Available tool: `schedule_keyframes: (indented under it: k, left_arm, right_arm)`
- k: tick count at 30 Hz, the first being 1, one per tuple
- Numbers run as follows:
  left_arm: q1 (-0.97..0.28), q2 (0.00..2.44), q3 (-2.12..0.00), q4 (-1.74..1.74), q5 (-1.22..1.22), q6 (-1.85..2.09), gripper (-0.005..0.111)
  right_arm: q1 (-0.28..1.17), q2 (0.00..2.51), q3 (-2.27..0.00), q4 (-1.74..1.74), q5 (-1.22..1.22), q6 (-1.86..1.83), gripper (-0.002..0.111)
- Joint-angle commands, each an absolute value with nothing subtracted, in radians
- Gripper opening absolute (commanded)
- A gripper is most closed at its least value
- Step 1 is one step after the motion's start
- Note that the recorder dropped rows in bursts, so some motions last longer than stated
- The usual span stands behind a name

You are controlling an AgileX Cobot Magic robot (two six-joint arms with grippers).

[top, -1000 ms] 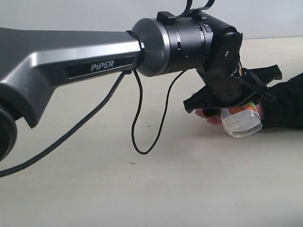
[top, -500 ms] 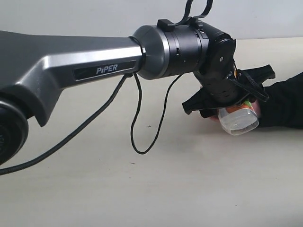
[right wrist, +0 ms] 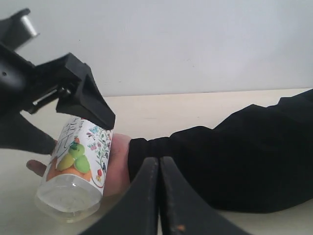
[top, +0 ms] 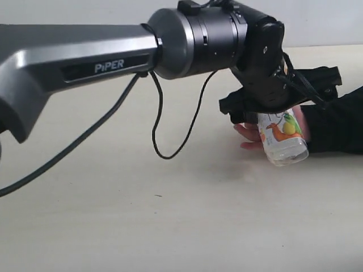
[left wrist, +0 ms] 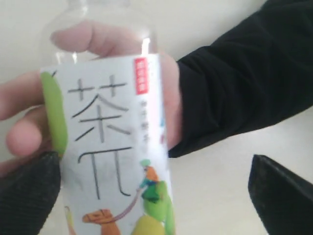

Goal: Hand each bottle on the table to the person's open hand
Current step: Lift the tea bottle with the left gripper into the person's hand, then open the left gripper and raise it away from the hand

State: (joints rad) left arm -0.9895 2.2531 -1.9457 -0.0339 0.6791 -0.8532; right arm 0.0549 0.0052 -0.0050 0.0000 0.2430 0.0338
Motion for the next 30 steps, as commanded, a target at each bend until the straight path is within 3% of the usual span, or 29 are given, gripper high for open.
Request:
schedule_keyframes:
  k: [1, 6, 9, 12, 16, 30]
  left_arm:
    - [-0.987, 2.189, -1.943, -0.035, 0.724, -0.644, 0.104]
    - [-0.987, 2.141, -1.943, -0.035, 0.789, -0.368, 0.104]
    - [-0.987, 2.115, -1.943, -0.035, 0.818, -0.329, 0.095]
    - [-0.987, 2.092, -1.943, -0.033, 0.826, -0.274, 0.066]
    - [-0.987, 2.071, -1.943, -0.029, 0.838, -0.261, 0.001]
    - [-0.966, 2.066, -1.943, -0.016, 0.825, -0.174, 0.0]
  right_arm:
    - [0.058, 0.0, 0.0, -0.007, 0.237, 0.031, 0.0]
    - [0.058, 0.0, 0.0, -0.007, 0.237, 0.031, 0.0]
    - [0.058, 0.0, 0.0, -0.007, 0.237, 0.031, 0.0]
    - [0.058, 0.0, 0.0, -0.007, 0.237, 0.031, 0.0]
    - [0.058, 0.0, 0.0, -0.007, 0.237, 0.031, 0.0]
    - [0.058, 0.0, 0.0, -0.007, 0.237, 0.029, 0.0]
